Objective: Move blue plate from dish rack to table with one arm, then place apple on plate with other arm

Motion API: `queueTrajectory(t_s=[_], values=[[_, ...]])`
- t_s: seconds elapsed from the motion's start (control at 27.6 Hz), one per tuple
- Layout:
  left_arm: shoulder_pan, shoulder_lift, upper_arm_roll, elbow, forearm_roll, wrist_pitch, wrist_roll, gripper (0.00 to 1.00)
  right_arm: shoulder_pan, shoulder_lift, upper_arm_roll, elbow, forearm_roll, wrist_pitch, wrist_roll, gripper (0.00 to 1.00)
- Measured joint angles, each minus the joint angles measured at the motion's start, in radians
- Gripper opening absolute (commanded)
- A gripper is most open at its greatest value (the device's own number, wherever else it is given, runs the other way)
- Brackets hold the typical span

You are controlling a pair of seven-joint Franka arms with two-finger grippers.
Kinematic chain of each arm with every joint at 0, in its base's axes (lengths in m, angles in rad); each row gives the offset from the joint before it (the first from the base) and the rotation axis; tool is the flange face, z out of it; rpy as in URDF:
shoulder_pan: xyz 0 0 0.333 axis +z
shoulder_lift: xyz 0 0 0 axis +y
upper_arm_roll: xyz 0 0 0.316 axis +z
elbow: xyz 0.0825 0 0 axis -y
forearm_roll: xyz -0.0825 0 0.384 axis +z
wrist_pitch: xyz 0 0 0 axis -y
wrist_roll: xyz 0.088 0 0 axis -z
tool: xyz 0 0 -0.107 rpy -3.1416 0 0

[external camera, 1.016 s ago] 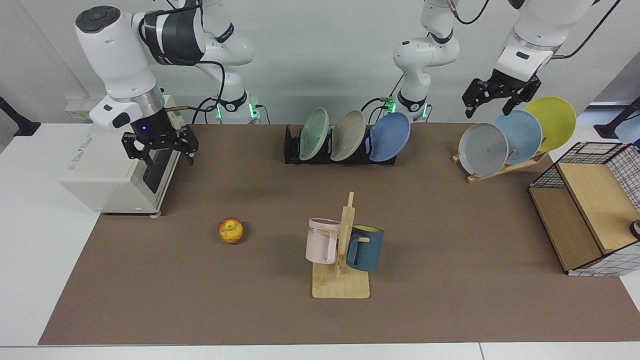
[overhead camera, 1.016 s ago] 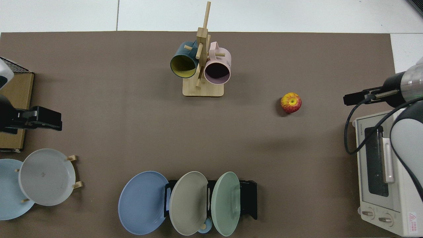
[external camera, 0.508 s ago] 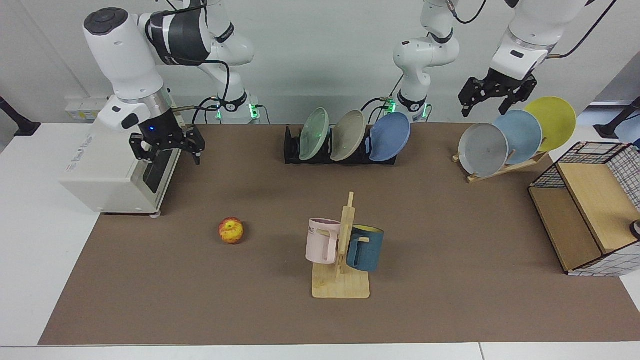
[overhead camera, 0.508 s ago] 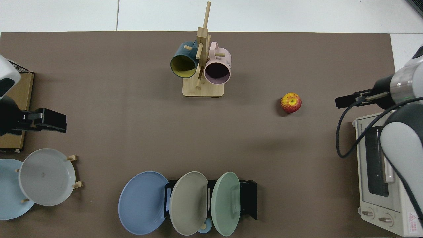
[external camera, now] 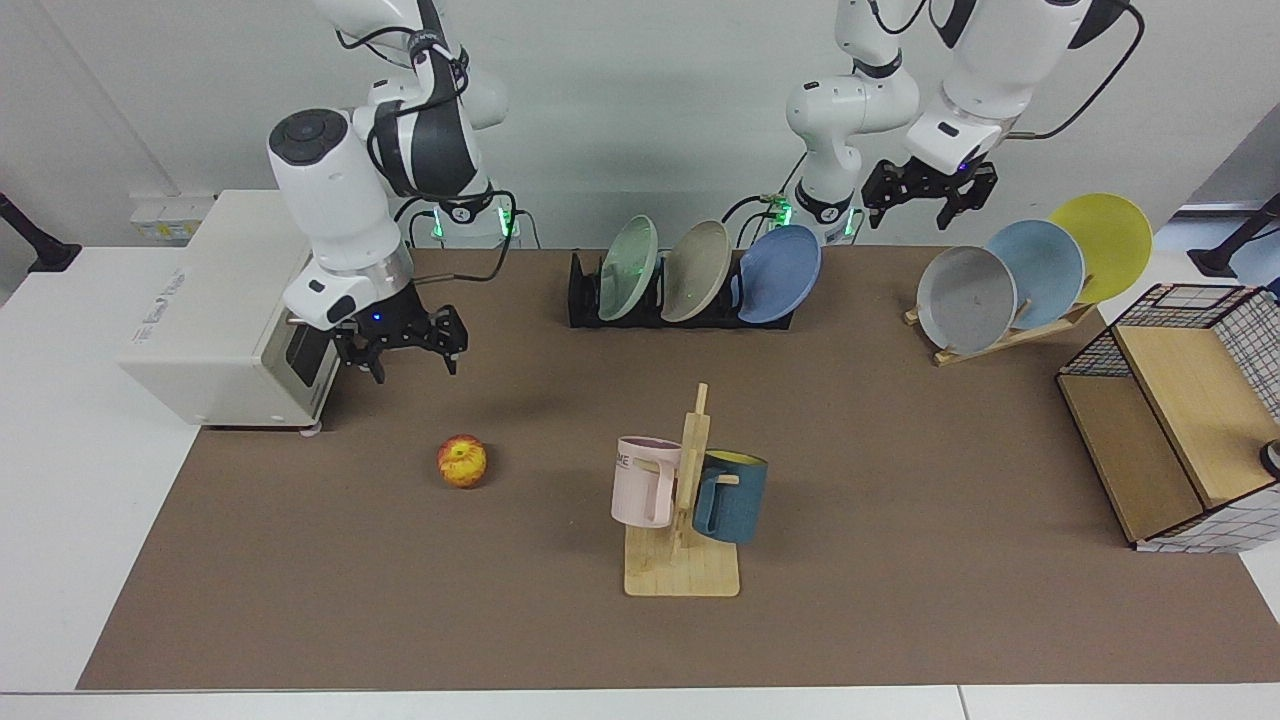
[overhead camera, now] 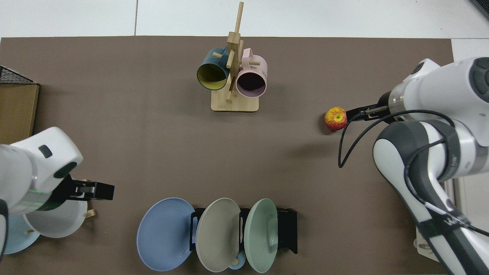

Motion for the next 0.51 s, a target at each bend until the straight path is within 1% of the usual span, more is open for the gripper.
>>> queueTrajectory(t_s=[0.11,0.33,0.51], values=[[-0.022,-0.033,0.0,-0.088,-0.003,0.029,0.004,0.99,0.011,0.056,0.0,0.0,-0.001,0.052,0.002,1.0],[-0.076,-0.064,0.0,-0.263,-0.017,0.121,0.005,0.99,0.018,0.152,-0.001,0.001,-0.001,0.127,0.004,1.0],[-0.095,-0.08,0.001,-0.354,-0.066,0.178,0.006,0.99,0.017,0.216,-0.007,0.001,-0.001,0.182,0.005,1.0]])
